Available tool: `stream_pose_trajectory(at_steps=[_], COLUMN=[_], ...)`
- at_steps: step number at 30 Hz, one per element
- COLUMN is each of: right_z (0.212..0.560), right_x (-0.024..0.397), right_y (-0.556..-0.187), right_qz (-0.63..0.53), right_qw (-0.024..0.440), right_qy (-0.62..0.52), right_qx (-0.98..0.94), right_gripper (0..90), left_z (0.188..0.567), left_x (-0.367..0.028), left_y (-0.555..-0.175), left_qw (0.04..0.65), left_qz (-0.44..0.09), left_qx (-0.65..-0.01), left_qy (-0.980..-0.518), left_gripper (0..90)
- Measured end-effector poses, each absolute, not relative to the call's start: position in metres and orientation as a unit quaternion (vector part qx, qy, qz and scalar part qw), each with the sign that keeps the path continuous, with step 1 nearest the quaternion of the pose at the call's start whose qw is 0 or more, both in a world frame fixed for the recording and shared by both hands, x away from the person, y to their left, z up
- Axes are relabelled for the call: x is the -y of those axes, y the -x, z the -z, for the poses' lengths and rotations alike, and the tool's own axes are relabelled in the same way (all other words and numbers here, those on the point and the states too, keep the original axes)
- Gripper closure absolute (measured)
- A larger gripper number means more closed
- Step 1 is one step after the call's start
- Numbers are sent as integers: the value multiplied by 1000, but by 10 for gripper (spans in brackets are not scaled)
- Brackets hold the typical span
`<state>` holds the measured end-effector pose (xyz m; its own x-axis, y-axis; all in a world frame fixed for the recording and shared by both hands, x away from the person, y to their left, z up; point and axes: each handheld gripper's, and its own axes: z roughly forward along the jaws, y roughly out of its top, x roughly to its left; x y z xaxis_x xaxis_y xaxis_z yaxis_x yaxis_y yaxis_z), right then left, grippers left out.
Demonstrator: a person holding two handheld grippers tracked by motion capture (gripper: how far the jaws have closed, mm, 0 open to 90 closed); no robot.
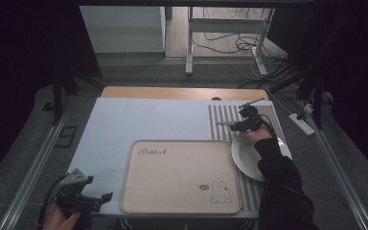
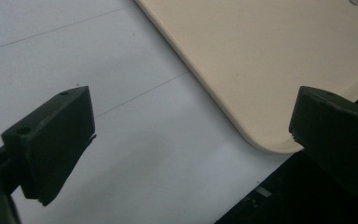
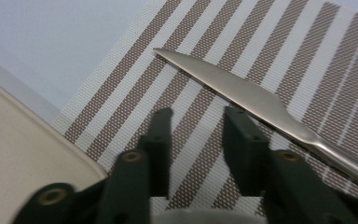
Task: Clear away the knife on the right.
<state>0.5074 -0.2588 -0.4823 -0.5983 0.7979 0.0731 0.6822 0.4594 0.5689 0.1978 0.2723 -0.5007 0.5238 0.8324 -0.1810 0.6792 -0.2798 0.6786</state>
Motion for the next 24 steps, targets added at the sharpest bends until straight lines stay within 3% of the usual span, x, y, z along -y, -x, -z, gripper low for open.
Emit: stream_pose_trajectory(at_steps=[1,3,5,24], right_z=[482,486,488,498], right_x=[259,256,254,271], right_y=[-507,-514,-518,-561], right_qz=[-283,-267,-261,-232], right_qw=[102,102,102,125], right_qy=[-436,-430,-427,-462], right_qx=[-848,-856,-860,-847], right_gripper=[706,847,900,900], left_z=[501,501,501,501], left_x=[-272,-272,-272,-271], left_y=[-198,-198,-198,-198], left_qw=[365,365,365,362], left_qz=[-105,-105,-105,-108], left_qx=[-477,-476,-476,-477], left_qy=[-793,-793,-793,-794], left_gripper=[13,13,13,13])
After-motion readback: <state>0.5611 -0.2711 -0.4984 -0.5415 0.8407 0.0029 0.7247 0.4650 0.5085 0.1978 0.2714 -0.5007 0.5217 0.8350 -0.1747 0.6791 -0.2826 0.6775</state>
